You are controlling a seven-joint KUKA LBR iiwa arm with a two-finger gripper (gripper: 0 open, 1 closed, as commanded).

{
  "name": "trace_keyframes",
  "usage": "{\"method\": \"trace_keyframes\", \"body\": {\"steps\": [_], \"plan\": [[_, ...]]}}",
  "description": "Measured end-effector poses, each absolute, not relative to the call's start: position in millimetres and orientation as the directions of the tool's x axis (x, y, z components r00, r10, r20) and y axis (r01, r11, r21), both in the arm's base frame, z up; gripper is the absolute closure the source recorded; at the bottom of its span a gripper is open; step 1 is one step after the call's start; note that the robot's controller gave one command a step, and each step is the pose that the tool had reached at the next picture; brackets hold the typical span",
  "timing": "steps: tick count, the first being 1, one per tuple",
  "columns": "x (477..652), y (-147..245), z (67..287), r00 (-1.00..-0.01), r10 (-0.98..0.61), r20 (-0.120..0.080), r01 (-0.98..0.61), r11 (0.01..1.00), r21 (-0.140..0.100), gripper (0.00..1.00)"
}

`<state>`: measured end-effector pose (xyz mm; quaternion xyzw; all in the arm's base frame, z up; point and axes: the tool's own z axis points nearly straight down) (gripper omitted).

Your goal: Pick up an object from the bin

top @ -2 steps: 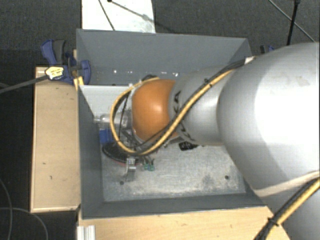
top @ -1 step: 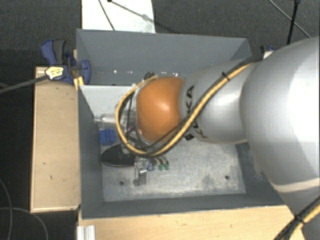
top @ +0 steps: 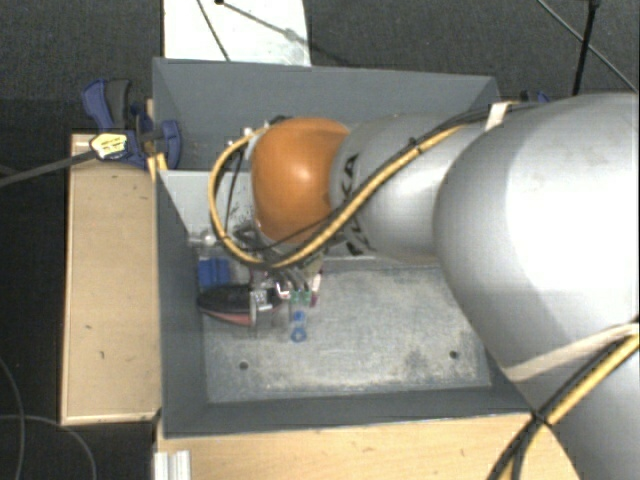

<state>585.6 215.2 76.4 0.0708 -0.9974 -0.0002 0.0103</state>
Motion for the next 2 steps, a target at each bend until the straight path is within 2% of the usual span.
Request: {"method": "trace_keyframes", "body": {"steps": [1,2], "plan": [[584.0,216.0,73.4,-0.99,-0.137,0.02,-0.137,0.991,0.004,1.0],[583.0,217.0,73.3,-0.999,-0.034,0.022,-0.034,0.999,0.002,1.0]]}}
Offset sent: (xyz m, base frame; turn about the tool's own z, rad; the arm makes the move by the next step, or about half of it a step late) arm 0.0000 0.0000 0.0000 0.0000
